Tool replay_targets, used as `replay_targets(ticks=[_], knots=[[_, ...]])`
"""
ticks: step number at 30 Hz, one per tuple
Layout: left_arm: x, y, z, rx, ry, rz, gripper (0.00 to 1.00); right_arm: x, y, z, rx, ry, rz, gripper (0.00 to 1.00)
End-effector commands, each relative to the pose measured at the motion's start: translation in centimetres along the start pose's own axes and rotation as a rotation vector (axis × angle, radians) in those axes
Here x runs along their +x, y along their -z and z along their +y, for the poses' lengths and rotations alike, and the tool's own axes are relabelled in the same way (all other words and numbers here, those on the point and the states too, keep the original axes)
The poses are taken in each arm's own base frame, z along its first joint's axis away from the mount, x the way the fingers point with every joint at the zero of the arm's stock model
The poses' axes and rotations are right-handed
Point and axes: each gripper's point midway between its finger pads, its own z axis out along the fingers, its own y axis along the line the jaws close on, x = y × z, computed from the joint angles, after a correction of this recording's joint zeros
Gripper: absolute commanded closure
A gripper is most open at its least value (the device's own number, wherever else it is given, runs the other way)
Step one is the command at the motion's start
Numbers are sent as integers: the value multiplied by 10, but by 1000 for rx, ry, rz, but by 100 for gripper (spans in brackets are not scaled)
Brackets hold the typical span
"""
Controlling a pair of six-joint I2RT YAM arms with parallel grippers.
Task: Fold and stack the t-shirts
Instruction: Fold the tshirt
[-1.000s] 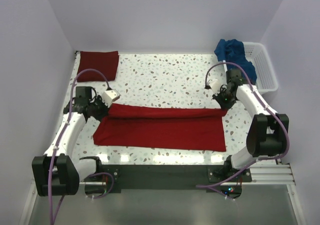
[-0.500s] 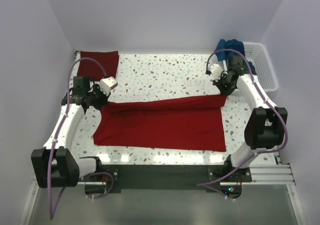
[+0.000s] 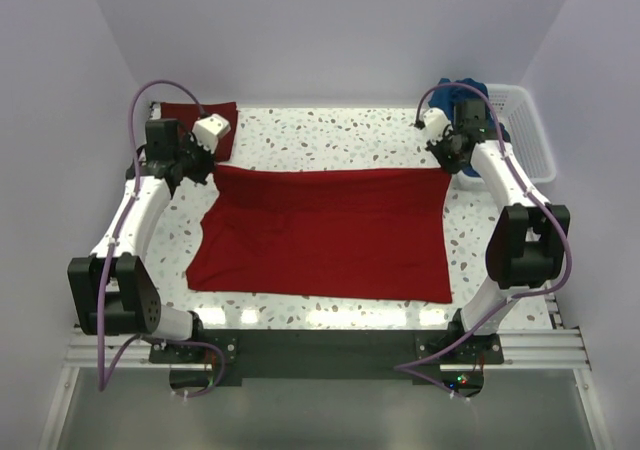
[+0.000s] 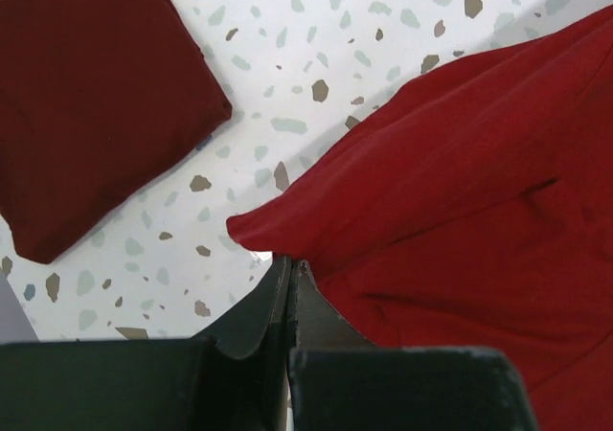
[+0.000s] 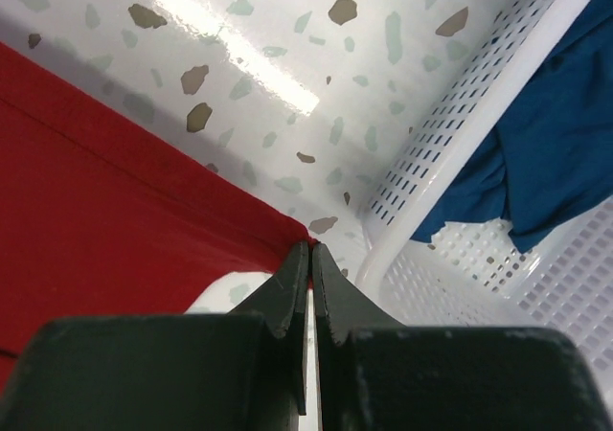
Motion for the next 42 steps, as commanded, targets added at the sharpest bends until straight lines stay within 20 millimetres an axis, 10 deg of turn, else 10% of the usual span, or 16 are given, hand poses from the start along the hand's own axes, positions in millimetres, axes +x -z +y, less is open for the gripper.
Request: replay_targets(ticks=[1, 35, 42], knots=[[-20, 5, 13, -39, -6, -62, 100, -16, 8, -23, 85, -17, -46, 100], [106, 57, -68, 101, -126, 186, 100, 69, -2, 41, -91, 181, 109, 100], [159, 46, -85, 152, -155, 285, 100, 96, -18, 61, -141, 177, 165, 100]])
